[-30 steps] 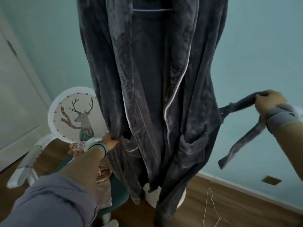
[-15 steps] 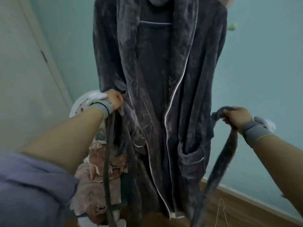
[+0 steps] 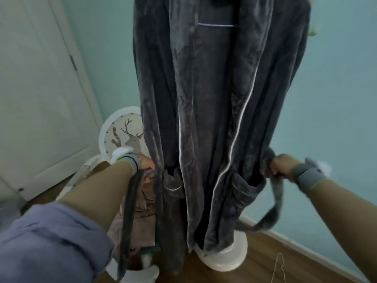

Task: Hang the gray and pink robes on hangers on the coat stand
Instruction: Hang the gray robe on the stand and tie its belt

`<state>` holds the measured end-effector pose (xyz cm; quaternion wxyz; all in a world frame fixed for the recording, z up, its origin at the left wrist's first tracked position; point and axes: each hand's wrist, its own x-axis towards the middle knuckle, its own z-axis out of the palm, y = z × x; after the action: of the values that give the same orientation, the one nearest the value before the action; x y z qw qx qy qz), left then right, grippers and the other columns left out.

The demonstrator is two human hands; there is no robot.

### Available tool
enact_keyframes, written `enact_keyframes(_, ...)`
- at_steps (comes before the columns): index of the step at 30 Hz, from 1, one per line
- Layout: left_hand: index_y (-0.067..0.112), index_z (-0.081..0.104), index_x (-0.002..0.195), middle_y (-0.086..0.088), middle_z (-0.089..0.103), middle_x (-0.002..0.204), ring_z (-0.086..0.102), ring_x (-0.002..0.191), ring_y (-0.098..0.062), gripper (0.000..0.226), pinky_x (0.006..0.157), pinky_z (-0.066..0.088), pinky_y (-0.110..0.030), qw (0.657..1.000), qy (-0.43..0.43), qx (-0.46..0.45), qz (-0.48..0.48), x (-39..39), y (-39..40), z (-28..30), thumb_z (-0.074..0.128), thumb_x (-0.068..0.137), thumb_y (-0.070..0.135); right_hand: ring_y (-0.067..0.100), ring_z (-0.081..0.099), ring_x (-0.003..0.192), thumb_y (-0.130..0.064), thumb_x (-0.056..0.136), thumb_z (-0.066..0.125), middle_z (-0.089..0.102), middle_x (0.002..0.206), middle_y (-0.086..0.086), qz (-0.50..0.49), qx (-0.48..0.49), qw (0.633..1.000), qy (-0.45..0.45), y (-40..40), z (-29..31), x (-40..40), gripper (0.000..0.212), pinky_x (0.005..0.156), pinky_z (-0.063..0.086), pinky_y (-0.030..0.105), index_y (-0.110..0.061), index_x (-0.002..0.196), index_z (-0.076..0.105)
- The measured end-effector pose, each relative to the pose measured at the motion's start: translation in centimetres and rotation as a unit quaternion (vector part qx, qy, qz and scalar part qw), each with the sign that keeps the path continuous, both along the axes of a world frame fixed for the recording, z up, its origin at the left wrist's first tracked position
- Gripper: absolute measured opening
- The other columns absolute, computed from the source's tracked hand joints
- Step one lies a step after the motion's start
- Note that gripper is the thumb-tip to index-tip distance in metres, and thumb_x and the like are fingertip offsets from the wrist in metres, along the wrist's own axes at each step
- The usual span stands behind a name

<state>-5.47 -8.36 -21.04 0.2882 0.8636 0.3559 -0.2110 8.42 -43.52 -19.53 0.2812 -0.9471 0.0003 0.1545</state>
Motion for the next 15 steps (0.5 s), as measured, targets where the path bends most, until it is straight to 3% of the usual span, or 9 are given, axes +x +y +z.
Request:
enact_keyframes(3,0.001,0.039,0.138,-0.015,0.055,0.134,0.052,0.121,-0.032,0.053,0.100,0.046,-0.034,0.995,-0.053,-0.051,0.060,0.0,-1.5,-1.7,0.053,0.093,0.024,0.020,0.048,0.050,-0.001,0.087,0.042,0.050,0.065,0.013,-0.023,0.176,0.982,0.065,0.6,-2.0,-0.6,0.017,0.032,0.033,0.014,-0.002,0.074,0.052)
enact_keyframes(5,0.001,0.039,0.138,-0.017,0.046,0.142,0.058,0.117,-0.025,0.054,0.093,0.048,-0.027,0.986,-0.149,-0.035,0.063,0.6,-1.6,-2.1,0.056,0.091,0.022,0.016,0.038,0.043,-0.027,0.093,0.045,0.044,0.058,0.008,-0.069,0.231,0.968,0.076,0.2,-1.7,0.5,0.028,0.034,0.029,0.017,-0.012,0.070,0.048)
enact_keyframes(6,0.000,0.042,0.136,-0.018,0.052,0.136,0.068,0.095,-0.016,0.051,0.074,0.051,-0.015,0.978,-0.197,-0.030,0.066,1.0,-1.5,-2.2,0.057,0.090,0.018,0.017,0.033,0.043,-0.036,0.094,0.045,0.042,0.055,0.007,-0.085,0.221,0.969,0.070,-0.1,-1.1,0.7,0.036,0.039,0.029,0.020,-0.013,0.066,0.046)
enact_keyframes(7,-0.001,0.045,0.133,-0.018,0.060,0.123,0.065,0.068,-0.010,0.048,0.052,0.047,-0.006,0.968,-0.237,-0.033,0.077,1.3,-1.5,-2.1,0.057,0.089,0.014,0.019,0.033,0.044,-0.036,0.095,0.044,0.043,0.055,0.009,-0.086,0.194,0.975,0.058,-0.5,-0.9,1.4,0.041,0.044,0.031,0.024,-0.011,0.063,0.046)
enact_keyframes(8,-0.001,0.048,0.130,-0.016,0.064,0.104,0.053,0.054,-0.008,0.044,0.043,0.042,-0.005,0.961,-0.264,-0.025,0.083,1.7,-1.3,-2.2,0.058,0.088,0.010,0.020,0.038,0.047,-0.030,0.096,0.045,0.048,0.057,0.012,-0.084,0.162,0.983,0.038,-0.8,-0.9,1.8,0.041,0.050,0.036,0.030,-0.007,0.063,0.049)
enact_keyframes(10,0.009,0.057,0.110,-0.003,0.050,0.068,0.041,0.052,-0.010,0.024,0.047,0.044,-0.016,0.947,-0.304,-0.012,0.101,2.1,-1.4,-2.1,0.057,0.086,0.004,0.024,0.049,0.060,-0.019,0.093,0.051,0.057,0.073,0.014,-0.066,0.115,0.991,0.010,-1.0,-1.0,2.2,0.031,0.065,0.043,0.040,0.003,0.072,0.057)
enact_keyframes(11,0.014,0.055,0.090,0.000,0.044,0.064,0.041,0.051,-0.012,0.012,0.053,0.045,-0.025,0.946,-0.307,-0.007,0.102,2.2,-1.7,-1.8,0.056,0.086,0.003,0.024,0.052,0.066,-0.018,0.091,0.055,0.058,0.081,0.013,-0.054,0.113,0.992,0.005,-1.1,-1.2,2.3,0.027,0.067,0.044,0.041,0.005,0.078,0.061)
enact_keyframes(13,0.022,0.040,0.065,0.000,0.041,0.062,0.041,0.051,-0.014,0.031,0.063,0.046,-0.033,0.948,-0.303,0.005,0.101,2.8,-2.0,-1.5,0.056,0.085,0.003,0.023,0.051,0.063,-0.021,0.089,0.057,0.059,0.080,0.012,-0.074,0.208,0.975,0.020,-1.3,-1.4,2.3,0.027,0.058,0.043,0.035,0.005,0.081,0.062)
enact_keyframes(15,0.018,0.039,0.064,-0.002,0.041,0.064,0.040,0.055,-0.017,0.030,0.067,0.043,-0.035,0.955,-0.283,-0.011,0.085,3.1,-2.8,-1.0,0.057,0.085,0.005,0.020,0.042,0.050,-0.037,0.088,0.056,0.052,0.062,0.009,-0.055,0.192,0.979,0.047,-1.7,-1.4,2.2,0.037,0.049,0.033,0.029,-0.004,0.074,0.061)
